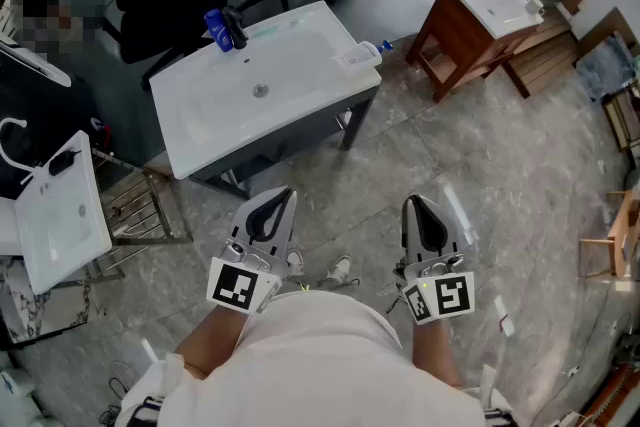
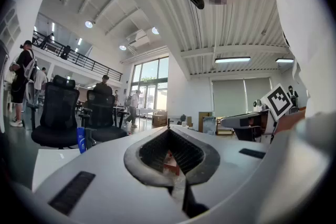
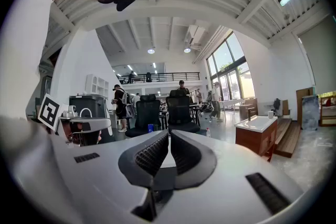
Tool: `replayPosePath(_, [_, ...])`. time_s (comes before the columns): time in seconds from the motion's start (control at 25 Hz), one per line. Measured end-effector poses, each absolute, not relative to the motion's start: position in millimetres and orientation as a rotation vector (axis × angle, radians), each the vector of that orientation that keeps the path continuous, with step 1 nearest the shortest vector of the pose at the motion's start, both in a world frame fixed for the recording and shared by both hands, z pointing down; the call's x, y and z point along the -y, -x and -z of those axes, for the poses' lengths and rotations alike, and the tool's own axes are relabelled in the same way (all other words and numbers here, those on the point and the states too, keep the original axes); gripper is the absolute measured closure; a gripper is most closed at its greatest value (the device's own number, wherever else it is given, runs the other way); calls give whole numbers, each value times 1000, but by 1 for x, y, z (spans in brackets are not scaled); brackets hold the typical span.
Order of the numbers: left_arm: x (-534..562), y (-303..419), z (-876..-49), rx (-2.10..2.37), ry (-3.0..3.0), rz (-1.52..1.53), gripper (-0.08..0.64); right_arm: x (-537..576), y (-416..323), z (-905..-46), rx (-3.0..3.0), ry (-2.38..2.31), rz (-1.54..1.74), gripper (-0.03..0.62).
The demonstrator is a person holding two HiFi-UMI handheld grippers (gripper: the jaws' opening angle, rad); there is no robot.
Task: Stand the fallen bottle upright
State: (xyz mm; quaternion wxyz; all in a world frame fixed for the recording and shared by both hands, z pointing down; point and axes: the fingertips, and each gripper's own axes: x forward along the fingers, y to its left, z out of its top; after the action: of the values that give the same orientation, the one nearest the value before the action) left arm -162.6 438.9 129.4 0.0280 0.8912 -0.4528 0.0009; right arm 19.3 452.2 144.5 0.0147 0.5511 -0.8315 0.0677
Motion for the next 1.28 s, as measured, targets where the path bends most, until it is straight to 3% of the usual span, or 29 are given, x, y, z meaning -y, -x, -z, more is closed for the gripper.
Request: replayPosePath(1.28, [-446,89,-151,1492,-2693,-67,543,-470,-103,-166,2672,-1649,-282,546])
